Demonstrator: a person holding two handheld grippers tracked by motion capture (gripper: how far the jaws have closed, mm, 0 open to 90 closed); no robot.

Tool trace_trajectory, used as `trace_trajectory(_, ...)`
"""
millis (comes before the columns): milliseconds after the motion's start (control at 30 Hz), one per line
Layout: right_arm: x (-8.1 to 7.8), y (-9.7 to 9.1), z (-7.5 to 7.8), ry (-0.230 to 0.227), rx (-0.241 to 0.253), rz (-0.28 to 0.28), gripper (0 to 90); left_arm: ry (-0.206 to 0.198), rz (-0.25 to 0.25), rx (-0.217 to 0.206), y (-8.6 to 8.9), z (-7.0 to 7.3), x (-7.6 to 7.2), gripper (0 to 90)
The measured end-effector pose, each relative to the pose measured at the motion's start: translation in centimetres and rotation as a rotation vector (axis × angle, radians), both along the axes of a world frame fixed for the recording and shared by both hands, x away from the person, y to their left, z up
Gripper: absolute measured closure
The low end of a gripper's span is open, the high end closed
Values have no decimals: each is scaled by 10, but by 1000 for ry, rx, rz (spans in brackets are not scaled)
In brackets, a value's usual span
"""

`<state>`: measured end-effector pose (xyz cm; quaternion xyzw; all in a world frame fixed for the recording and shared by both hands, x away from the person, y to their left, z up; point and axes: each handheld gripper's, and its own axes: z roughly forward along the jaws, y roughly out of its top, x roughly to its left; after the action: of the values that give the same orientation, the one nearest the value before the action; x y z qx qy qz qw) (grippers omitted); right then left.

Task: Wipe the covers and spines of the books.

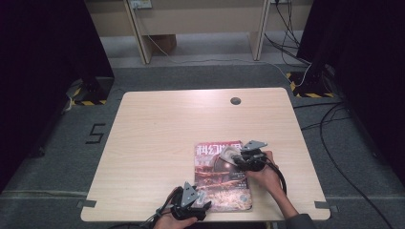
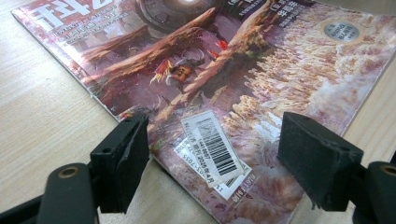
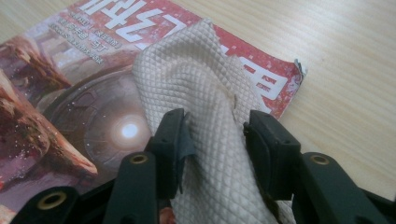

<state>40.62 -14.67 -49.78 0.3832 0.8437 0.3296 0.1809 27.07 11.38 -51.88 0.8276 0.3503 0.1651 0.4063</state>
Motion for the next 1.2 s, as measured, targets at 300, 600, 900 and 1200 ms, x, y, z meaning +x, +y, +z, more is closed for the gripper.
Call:
trace_trajectory(300, -16, 17, -1, 1, 10, 88, 581, 0, 0, 0, 0, 0, 0, 238)
trace_trajectory(600, 6, 7, -4, -11, 39, 8, 540, -2, -3, 1, 0, 0, 0, 238)
trace_trajectory(900, 16, 4, -4, -64, -1, -62, 569, 1, -3, -1, 1, 0, 0, 237)
trace_trajectory(1200, -7, 28, -4, -25, 27, 42, 572, -1, -2, 0, 0, 0, 0, 238)
